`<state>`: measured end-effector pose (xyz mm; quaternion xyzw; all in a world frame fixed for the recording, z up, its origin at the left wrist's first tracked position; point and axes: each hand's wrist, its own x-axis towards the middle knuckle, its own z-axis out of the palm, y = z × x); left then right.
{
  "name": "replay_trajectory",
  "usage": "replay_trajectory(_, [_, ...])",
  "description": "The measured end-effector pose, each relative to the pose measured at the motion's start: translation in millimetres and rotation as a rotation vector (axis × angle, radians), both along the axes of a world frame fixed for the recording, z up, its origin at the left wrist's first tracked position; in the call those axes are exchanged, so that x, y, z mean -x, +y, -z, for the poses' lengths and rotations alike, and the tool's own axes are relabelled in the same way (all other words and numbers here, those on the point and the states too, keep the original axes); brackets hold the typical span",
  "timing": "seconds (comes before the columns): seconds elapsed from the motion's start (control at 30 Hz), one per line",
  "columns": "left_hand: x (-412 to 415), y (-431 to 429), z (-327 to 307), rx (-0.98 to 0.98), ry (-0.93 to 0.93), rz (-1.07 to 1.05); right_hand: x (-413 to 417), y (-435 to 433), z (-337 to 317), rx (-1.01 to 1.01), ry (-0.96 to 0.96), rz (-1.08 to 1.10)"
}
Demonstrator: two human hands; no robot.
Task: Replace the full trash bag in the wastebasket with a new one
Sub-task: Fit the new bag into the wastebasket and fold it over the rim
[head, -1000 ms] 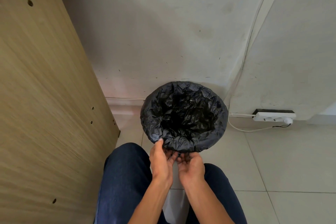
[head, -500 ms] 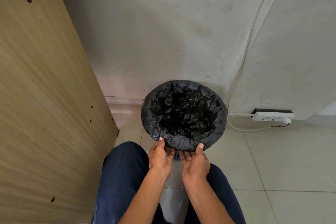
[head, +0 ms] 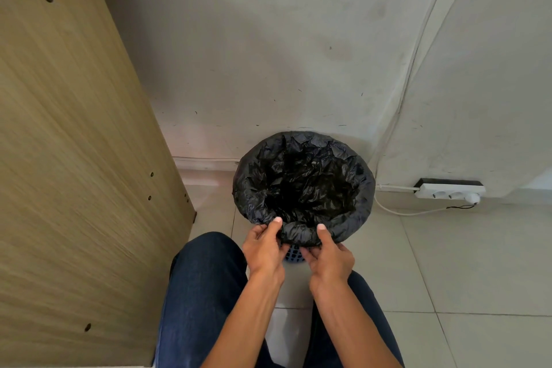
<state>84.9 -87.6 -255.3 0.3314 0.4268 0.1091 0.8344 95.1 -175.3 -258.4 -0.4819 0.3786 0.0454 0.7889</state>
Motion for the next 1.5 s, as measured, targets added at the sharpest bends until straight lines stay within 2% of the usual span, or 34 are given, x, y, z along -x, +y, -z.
replay_trajectory(0.13, [-4, -3, 6, -0.006, -0.038, -0.038, -4, -1, -5, -0.067, 0.181, -0.046])
replay_trajectory(0.3, [-1, -3, 8, 0.024, -0.111, -0.011, -15, 2, -14, -0.213, 0.128, 0.030])
replay_trajectory(0.5, [-9, 17, 10, -0.084, -0.041, 0.093, -13, 8, -13, -0.062, 0.029, 0.071])
replay_trajectory(0.67, [-21, 47, 16, -0.134, 0.005, 0.075, -17, 2, -15, -0.047, -0.019, 0.048])
replay_trajectory(1.1, [-43, 86, 15, -0.040, -0.111, 0.130, -19, -8, -5, -0.035, 0.012, -0.066])
replay_trajectory(1.3, [-57, 96, 21, -0.080, -0.075, 0.071, -19, -11, -4, -0.019, 0.002, -0.081])
replay_trajectory(1.5, [-61, 105, 20, -0.109, -0.004, 0.257, -22, -14, -5, 0.003, -0.006, -0.091])
